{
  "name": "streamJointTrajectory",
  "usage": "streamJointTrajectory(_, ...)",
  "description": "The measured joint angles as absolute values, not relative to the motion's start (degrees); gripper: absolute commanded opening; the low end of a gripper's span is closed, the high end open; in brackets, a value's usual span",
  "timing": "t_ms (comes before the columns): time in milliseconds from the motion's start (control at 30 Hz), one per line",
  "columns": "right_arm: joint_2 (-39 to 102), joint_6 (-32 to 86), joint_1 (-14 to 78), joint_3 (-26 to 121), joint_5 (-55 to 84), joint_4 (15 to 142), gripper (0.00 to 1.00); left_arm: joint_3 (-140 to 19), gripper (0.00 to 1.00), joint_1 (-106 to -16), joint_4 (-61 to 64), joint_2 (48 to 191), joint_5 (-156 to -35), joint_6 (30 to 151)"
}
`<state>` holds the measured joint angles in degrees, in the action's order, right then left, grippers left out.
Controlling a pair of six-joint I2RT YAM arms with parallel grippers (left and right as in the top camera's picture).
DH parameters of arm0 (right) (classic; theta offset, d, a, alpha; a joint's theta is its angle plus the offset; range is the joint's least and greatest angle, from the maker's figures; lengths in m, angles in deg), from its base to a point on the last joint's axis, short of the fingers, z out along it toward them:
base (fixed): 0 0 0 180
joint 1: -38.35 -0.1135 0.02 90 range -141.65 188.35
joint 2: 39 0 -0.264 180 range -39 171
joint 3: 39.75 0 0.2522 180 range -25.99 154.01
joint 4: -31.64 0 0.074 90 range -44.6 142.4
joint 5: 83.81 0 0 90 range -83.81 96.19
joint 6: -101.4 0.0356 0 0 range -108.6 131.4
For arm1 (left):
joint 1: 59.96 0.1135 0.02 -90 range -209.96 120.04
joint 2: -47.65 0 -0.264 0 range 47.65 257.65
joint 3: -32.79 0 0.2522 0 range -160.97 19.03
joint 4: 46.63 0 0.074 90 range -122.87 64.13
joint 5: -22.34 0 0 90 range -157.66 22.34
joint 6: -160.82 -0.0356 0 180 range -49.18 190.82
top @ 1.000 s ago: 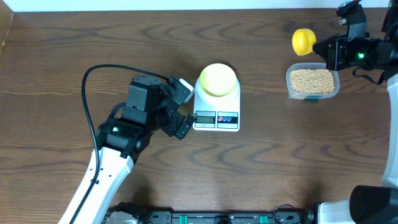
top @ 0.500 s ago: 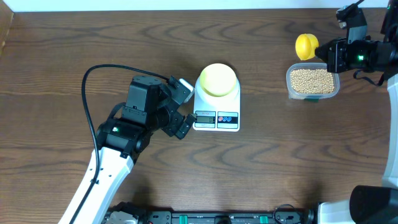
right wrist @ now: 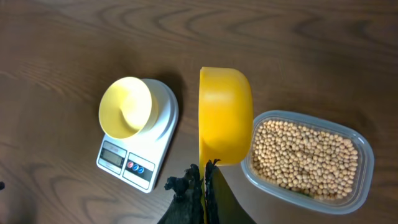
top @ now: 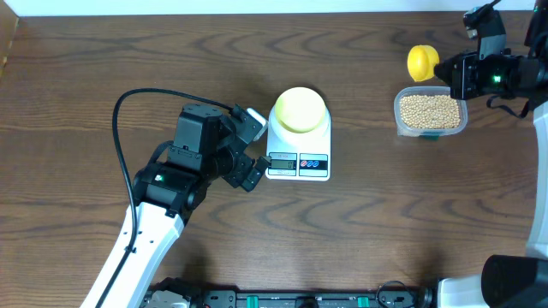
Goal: Scoop item into bowl and weigh 50g on scale
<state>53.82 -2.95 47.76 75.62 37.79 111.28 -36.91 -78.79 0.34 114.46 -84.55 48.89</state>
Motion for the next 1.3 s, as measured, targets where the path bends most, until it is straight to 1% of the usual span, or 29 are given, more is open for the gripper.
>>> streamJointTrajectory(767,53.8,-3.2,47.8,75.6,35.1,113.5,0.01,-36.9,0.98,-78.5,0.3,114.5,-84.1,48.9)
streamJointTrajectory(900,53.8,-3.4,47.8,75.6,34.8,113.5,0.01,-36.9,0.97,-75.6,0.3,114.5,-85.1,48.8)
streamJointTrajectory(1100,53.8,-3.4,47.8,75.6,34.8,113.5,0.01,-36.9,0.98,-70.5,-0.5,114.5,-90.3,47.0)
streamJointTrajectory(1300,53.8,-3.9,47.8,75.6,34.8,113.7,0.01,-36.9,0.98,-68.7,-0.9,114.5,-93.6,45.5)
